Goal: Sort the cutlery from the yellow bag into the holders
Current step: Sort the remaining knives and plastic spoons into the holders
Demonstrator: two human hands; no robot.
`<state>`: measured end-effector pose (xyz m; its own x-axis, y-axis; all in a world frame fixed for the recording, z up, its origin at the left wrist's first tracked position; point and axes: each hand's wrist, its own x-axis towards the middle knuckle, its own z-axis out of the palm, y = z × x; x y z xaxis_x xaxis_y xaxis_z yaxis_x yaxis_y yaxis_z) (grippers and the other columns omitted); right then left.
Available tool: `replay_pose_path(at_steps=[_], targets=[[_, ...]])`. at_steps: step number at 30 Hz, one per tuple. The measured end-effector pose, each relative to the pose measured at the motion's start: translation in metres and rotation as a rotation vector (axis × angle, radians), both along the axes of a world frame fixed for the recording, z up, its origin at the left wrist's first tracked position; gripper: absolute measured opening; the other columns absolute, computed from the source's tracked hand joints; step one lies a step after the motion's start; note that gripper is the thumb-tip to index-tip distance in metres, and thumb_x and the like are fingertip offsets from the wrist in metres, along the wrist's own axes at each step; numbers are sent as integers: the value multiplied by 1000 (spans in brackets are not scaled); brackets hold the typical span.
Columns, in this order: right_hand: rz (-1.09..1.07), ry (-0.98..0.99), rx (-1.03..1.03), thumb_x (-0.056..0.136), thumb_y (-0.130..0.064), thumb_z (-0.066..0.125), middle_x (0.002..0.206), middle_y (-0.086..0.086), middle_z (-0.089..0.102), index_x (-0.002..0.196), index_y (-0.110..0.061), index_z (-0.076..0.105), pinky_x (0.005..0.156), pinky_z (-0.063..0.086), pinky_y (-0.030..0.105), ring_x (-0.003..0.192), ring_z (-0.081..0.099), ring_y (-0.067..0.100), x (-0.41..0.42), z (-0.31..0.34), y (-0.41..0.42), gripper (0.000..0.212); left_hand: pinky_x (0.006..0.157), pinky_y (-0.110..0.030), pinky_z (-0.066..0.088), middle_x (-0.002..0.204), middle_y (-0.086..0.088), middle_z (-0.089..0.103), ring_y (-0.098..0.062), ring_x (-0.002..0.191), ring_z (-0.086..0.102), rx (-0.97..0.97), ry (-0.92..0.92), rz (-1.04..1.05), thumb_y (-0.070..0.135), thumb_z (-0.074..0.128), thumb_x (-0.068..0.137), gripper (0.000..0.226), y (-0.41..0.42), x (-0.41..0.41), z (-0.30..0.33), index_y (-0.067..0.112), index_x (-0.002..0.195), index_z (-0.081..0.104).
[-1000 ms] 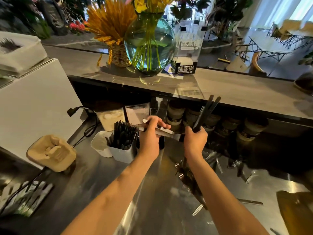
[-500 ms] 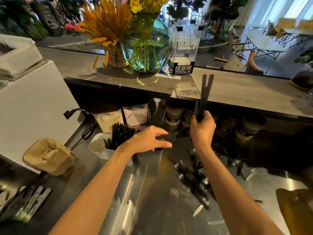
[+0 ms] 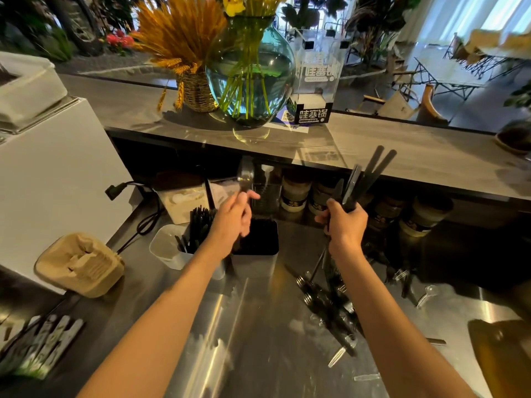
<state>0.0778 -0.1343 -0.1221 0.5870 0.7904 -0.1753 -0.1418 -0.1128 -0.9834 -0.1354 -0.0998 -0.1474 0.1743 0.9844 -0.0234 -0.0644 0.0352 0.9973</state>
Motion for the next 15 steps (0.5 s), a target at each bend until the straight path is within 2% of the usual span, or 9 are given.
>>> replay_pose_path(at_steps=[2, 3, 5, 8, 10, 12, 15], targets=[[42, 3, 1, 98, -12, 60, 68, 3, 62, 91, -15, 59, 43, 38, 22, 54, 66, 11, -5, -5, -2, 8, 65, -28, 46, 64, 4, 50, -14, 59, 48, 115, -69, 162, 19, 31, 109, 29, 10, -6, -7, 19, 101, 60], [63, 10, 2, 99, -12, 59, 67, 2, 60, 92, -14, 59, 43, 37, 23, 54, 65, 11, -8, -7, -2, 8, 74, -31, 45, 68, 4, 52, -16, 66, 49, 122, -115, 195, 17, 32, 109, 30, 15, -8, -10, 21, 99, 60], [98, 30, 3, 99, -12, 59, 67, 3, 60, 95, -14, 59, 44, 37, 24, 54, 64, 11, -12, -11, -2, 4, 82, -36, 41, 73, 4, 55, -17, 71, 49, 101, -189, 210, 15, 38, 106, 28, 23, -10, -16, 23, 94, 62], [132, 33, -10, 99, -13, 59, 67, 2, 60, 96, -15, 59, 45, 37, 24, 53, 63, 11, -17, -16, 1, 4, 83, -36, 38, 71, 4, 53, -14, 69, 48, 48, -227, 252, 14, 53, 93, 16, 28, -10, -28, 23, 87, 64], [151, 18, -17, 99, -13, 59, 65, 1, 60, 97, -13, 59, 45, 38, 25, 54, 63, 12, -19, -21, 4, 2, 77, -32, 37, 66, 6, 49, -11, 65, 45, 31, -232, 273, 17, 59, 88, 9, 26, -7, -35, 22, 82, 62], [158, 13, -30, 99, -13, 60, 63, 0, 61, 99, -11, 60, 45, 38, 26, 54, 63, 13, -20, -27, 8, 2, 74, -30, 37, 62, 7, 46, -10, 63, 43, 27, -212, 282, 27, 67, 85, 11, 24, -4, -43, 26, 76, 62], [164, 19, -48, 98, -12, 61, 61, -1, 60, 102, -9, 59, 43, 37, 26, 54, 61, 16, -20, -34, 12, 6, 75, -31, 40, 63, 1, 46, -16, 64, 45, 46, -207, 274, 44, 66, 82, 31, 27, -4, -49, 16, 77, 56]])
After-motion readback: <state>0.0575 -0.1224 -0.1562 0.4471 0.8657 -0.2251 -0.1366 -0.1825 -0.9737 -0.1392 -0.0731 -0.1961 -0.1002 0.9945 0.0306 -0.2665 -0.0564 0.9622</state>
